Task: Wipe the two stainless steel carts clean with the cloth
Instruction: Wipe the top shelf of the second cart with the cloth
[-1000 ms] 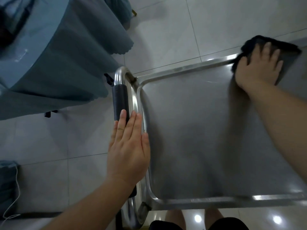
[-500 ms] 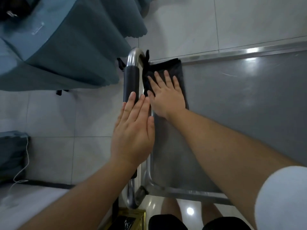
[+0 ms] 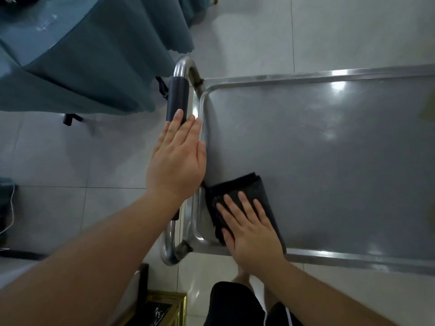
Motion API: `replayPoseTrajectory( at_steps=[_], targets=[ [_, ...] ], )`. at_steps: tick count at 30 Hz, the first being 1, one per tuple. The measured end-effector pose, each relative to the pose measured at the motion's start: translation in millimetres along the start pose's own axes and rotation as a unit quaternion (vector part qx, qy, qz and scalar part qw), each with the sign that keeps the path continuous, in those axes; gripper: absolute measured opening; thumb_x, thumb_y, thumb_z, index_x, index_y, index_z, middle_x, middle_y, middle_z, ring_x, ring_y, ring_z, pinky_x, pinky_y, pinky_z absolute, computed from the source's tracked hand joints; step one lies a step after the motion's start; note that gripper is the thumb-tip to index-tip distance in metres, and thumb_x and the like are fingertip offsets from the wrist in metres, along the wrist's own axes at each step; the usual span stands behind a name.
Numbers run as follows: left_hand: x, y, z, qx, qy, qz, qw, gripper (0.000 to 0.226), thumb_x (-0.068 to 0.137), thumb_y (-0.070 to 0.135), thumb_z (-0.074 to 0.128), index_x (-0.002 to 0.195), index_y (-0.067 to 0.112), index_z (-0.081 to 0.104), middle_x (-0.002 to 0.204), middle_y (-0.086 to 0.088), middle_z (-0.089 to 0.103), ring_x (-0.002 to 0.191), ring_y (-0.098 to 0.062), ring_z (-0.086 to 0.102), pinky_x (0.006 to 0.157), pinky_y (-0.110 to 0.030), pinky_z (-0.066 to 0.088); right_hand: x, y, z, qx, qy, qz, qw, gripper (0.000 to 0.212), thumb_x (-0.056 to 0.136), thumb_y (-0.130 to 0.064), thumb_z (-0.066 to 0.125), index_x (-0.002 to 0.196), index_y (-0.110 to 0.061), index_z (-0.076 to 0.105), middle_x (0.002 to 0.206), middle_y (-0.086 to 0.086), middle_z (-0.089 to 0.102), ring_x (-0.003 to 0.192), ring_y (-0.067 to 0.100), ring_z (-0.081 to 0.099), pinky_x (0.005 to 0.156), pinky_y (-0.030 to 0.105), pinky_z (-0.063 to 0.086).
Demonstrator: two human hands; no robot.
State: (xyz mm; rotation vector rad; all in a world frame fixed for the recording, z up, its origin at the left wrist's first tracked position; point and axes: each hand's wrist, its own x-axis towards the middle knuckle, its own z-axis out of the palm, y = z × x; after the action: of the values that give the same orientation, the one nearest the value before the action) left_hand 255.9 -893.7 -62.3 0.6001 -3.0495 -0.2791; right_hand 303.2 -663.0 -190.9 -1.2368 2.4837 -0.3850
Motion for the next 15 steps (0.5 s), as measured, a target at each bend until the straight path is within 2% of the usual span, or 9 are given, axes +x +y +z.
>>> replayPoseTrajectory(
  at_steps=[4,9,15],
  targets=[
    [-1.0,3.2,-5.5,0.008,-0.016,0.009,1.0,0.057,0.113,0.039,0.024,0.164,0.015,0.035,0.17,-0.003,0.033,0.163,-0.017,0.005,0.13,-0.032,-0.005,11.0,-1.9,-4.7,0.012,0.003,0.006,1.0,0.06,0.101,-0.05,0.04,0.158,-0.032,0.034,0.167,-0.007,0.028,0.158,0.022,0.012,0.127,0.049,0.011],
    [-3.3,6.4,-7.8,0.035,-0.018,0.026,0.999,0.056,0.113,0.039,0.026,0.164,0.017,0.033,0.17,-0.005,0.033,0.163,-0.023,0.004,0.131,-0.039,-0.003,13.8,4.5,2.8,-0.015,0.021,0.002,1.0,0.063,0.108,-0.051,0.025,0.165,-0.027,0.015,0.173,-0.007,0.005,0.159,0.017,-0.002,0.127,0.047,0.009],
    [-5.1,3.7,-7.0,0.044,-0.021,0.056,0.997,0.056,0.114,0.043,0.021,0.164,0.02,0.033,0.171,-0.005,0.031,0.163,-0.025,0.006,0.132,-0.047,0.003,-2.4,22.0,-2.5,-0.018,0.033,0.043,0.998,0.065,0.106,-0.058,0.023,0.165,-0.031,0.016,0.173,-0.011,0.004,0.159,0.013,-0.001,0.127,0.046,0.011]
  ],
)
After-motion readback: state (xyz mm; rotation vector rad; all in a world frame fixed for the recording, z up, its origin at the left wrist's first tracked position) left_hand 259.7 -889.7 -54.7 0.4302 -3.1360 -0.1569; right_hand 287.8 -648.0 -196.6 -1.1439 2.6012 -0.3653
